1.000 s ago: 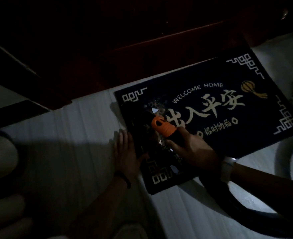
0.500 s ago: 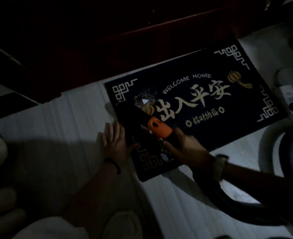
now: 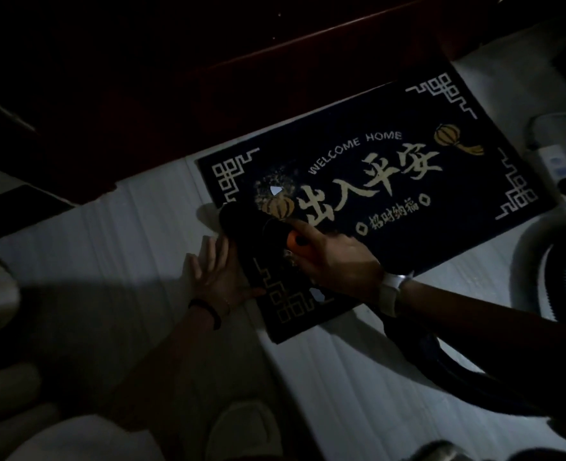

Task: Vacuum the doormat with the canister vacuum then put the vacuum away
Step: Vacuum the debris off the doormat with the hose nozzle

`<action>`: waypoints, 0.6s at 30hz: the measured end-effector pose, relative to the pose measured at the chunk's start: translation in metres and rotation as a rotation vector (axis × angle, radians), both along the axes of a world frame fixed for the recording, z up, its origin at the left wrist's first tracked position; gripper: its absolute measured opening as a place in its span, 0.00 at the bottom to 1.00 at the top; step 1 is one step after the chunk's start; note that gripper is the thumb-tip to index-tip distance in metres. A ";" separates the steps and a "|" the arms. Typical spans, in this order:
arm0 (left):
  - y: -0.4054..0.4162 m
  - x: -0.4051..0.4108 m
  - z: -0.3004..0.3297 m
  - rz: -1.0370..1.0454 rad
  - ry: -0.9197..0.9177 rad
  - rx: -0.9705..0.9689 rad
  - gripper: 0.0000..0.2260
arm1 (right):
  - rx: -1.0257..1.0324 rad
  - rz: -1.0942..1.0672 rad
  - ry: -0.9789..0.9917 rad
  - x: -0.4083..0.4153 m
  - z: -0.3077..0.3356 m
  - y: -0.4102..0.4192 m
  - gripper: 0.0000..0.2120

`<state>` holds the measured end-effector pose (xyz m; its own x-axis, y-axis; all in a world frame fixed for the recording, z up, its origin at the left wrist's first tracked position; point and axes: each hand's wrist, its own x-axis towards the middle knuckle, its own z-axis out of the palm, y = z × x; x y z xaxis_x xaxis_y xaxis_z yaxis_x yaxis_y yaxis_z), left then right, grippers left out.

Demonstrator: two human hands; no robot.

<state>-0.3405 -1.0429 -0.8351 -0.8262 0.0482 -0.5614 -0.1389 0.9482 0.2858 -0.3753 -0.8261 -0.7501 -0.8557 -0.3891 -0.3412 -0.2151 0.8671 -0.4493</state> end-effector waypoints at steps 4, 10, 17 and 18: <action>0.005 -0.001 0.008 0.001 0.030 -0.097 0.51 | -0.037 0.001 -0.028 0.046 0.001 0.035 0.30; 0.006 0.000 0.008 0.046 0.048 -0.063 0.53 | -0.032 0.017 -0.017 0.078 0.002 0.053 0.29; 0.008 -0.008 0.013 -0.007 -0.042 -0.064 0.54 | 0.010 -0.101 0.009 -0.006 0.007 0.033 0.27; 0.009 -0.008 0.013 -0.011 -0.043 -0.071 0.54 | 0.022 -0.060 0.013 -0.001 0.007 0.031 0.28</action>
